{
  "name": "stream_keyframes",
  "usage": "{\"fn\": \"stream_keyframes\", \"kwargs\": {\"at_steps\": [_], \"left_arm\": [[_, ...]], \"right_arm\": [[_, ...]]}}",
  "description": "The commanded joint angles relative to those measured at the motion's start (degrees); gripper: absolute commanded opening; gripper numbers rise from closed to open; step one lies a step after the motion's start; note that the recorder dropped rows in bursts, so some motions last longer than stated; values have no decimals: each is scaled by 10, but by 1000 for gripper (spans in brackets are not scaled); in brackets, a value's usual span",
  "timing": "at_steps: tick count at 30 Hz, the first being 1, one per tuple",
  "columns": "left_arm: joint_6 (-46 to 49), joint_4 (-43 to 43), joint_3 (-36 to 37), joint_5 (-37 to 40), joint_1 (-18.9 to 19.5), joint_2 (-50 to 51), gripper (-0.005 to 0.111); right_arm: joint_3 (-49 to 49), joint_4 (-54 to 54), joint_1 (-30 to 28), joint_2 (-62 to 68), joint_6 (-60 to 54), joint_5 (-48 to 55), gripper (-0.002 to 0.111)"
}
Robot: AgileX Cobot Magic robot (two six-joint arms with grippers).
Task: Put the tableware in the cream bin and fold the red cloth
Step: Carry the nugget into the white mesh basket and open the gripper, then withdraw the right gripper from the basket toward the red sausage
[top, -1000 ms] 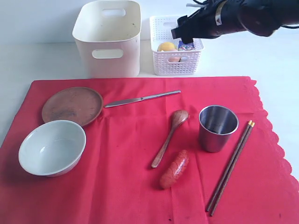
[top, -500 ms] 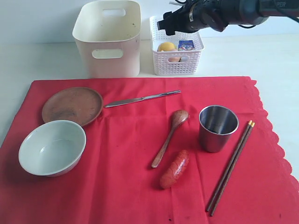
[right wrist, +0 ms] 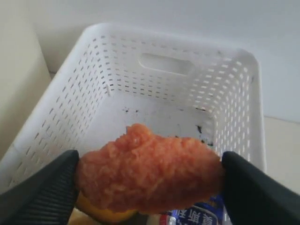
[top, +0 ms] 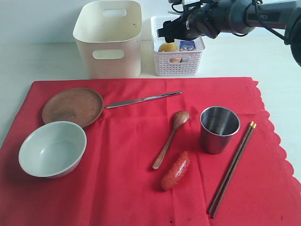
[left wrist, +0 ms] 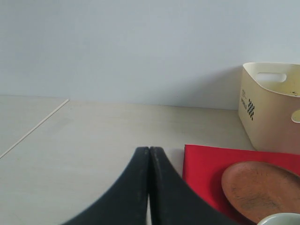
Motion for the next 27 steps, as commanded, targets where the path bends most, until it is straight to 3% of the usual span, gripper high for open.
{"fn": "stream_keyframes", "kwargs": {"at_steps": [1,13,23,27], "left_arm": [[-4,-4,1,-1,1,-3,1],[-4,-4,1,-1,1,-3,1],[-4,-4,1,-1,1,-3,1],[-4,-4,1,-1,1,-3,1]], "right_arm": [[-6,-7,-6,-2,1,7,53],[-6,-28,-8,-4,3,69,100],[-6,-32,-6,-57,-16,140,101],[-6,-31,-6,-97,-62,204,93]]}}
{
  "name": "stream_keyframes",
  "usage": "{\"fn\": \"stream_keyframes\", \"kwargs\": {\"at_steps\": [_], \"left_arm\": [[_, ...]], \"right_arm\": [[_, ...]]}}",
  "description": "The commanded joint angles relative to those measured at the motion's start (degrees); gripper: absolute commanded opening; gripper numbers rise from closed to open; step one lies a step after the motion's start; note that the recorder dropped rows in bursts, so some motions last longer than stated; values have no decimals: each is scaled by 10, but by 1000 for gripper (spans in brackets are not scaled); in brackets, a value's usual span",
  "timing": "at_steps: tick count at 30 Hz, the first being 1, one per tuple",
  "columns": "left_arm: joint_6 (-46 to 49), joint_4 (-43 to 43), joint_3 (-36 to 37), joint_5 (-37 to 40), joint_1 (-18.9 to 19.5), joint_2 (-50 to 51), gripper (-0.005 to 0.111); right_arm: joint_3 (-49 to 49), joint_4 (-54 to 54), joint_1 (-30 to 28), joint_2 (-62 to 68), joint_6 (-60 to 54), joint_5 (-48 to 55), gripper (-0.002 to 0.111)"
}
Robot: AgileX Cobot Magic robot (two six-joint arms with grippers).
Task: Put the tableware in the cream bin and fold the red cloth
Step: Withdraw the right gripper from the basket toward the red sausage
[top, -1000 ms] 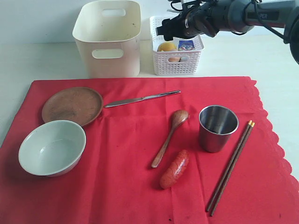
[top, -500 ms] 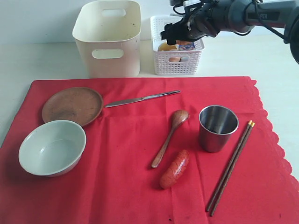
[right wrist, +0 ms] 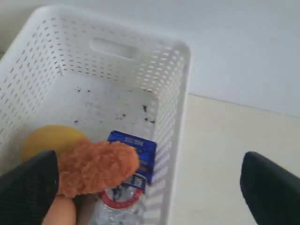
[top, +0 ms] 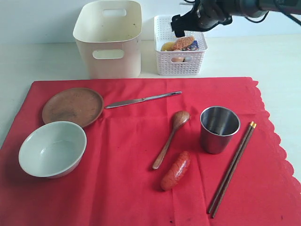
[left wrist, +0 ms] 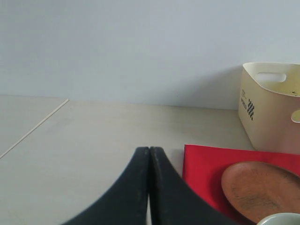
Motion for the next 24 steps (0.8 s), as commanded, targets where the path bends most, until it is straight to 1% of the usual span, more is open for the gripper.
{"fn": "stream_keyframes", "kwargs": {"at_steps": [1,3,6,8,11,12,18,24], "left_arm": [[-4,-4,1,-1,1,-3,1],[-4,-4,1,-1,1,-3,1],[-4,-4,1,-1,1,-3,1],[-4,-4,1,-1,1,-3,1],[-4,-4,1,-1,1,-3,1],[-4,-4,1,-1,1,-3,1],[-4,-4,1,-1,1,-3,1],[-4,-4,1,-1,1,-3,1]], "right_arm": [[-3,-1,-2,-55,-46,78,88],[-3,10,-2,-73,-53,112,75],[-3,16,-2,-96,-60,161,49],[-3,16,-2,-106,-60,190,30],[-3,25,-2,-115,-60,222,6],[-3,32,-2,-118,-59,227,1],[8,79,-2,-129,-61,237,0],[77,129,-2,-163,-58,204,0]]}}
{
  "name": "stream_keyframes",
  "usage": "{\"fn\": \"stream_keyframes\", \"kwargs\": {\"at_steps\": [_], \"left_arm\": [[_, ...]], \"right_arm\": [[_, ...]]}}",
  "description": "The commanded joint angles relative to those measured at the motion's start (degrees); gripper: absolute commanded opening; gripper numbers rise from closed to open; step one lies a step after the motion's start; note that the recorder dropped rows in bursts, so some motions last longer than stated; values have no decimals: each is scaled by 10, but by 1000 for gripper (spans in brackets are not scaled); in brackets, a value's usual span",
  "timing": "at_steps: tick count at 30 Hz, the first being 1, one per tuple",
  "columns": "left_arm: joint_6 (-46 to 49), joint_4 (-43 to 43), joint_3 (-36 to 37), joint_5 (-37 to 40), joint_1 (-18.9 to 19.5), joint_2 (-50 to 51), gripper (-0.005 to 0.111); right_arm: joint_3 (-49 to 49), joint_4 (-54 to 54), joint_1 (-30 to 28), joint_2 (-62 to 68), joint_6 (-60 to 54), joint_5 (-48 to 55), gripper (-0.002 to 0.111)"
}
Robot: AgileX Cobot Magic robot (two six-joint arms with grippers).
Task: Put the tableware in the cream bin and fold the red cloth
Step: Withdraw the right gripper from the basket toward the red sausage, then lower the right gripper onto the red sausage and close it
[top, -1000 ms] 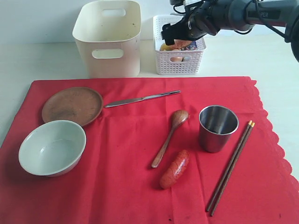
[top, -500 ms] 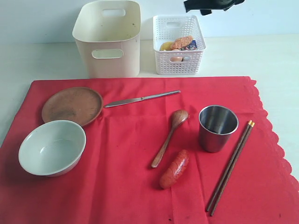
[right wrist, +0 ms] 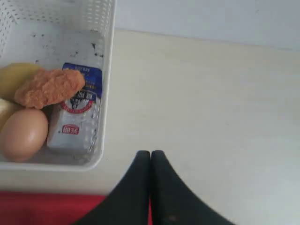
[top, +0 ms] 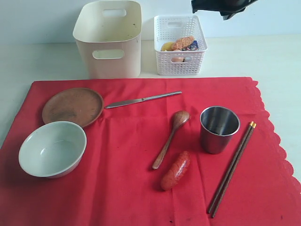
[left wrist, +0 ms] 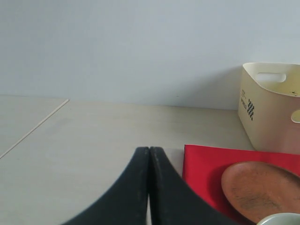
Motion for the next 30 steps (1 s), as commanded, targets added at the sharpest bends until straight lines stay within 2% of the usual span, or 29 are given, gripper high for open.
{"fn": "stream_keyframes", "kwargs": {"at_steps": [1,5,9,13,19,24,30], "left_arm": [[-4,-4,1,-1,1,-3,1],[-4,-4,1,-1,1,-3,1],[-4,-4,1,-1,1,-3,1],[-4,-4,1,-1,1,-3,1],[-4,-4,1,-1,1,-3,1],[-4,-4,1,-1,1,-3,1],[-4,-4,1,-1,1,-3,1]], "right_arm": [[58,55,-2,-38,-1,-43,0],[152,112,-2,-89,-13,-142,0],[307,121,-2,-178,7,-260,0],[505,128,-2,-300,28,-416,0],[680,128,-2,-441,32,-480,0],[742,128,-2,-499,32,-523,0],[751,128,-2,-509,32,-543,0]]}}
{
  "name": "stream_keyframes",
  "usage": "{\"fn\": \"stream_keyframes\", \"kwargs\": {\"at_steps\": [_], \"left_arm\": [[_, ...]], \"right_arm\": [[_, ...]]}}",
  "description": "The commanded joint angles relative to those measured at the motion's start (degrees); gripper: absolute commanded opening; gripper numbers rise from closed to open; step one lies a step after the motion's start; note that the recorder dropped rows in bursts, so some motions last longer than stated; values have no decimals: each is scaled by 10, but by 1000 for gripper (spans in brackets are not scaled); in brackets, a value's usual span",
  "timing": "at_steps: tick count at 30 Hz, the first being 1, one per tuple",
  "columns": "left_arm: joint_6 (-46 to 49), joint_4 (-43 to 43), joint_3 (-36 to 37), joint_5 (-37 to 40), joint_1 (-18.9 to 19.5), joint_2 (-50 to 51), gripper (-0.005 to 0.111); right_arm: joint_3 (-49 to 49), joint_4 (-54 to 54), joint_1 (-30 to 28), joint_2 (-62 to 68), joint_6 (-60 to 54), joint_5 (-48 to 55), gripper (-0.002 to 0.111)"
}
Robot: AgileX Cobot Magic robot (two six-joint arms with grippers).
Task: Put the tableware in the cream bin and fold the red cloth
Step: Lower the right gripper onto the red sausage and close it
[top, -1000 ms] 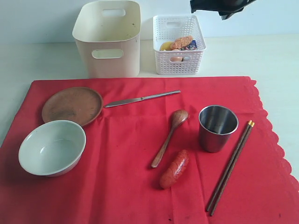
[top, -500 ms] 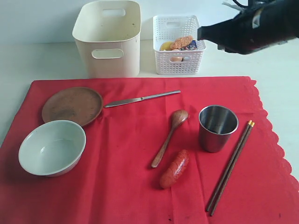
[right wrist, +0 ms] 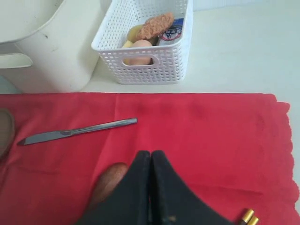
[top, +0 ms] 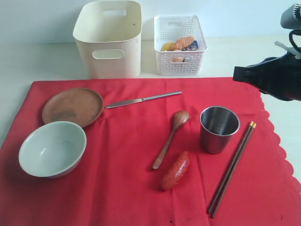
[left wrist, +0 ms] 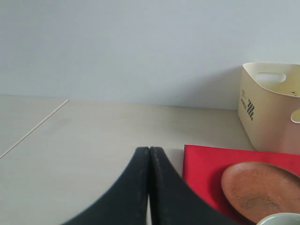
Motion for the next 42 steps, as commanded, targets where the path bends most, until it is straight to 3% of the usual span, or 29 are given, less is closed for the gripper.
{"fn": "stream_keyframes", "kwargs": {"at_steps": [1,7,16,27,33,37,42], "left_arm": [[-4,-4,1,-1,1,-3,1],[-4,-4,1,-1,1,-3,1],[-4,-4,1,-1,1,-3,1],[-4,-4,1,-1,1,-3,1],[-4,-4,1,-1,1,-3,1],[-4,-4,1,-1,1,-3,1],[-4,-4,1,-1,1,-3,1]], "right_arm": [[4,-1,-2,-5,-2,-22,0],[4,-9,8,-5,-27,-10,0],[-12,-5,127,13,-84,5,0],[-173,-3,250,215,-80,63,0],[-235,-3,290,269,-80,200,0],[-239,-3,306,266,-80,235,8],[-239,-3,336,262,-80,256,31]]}}
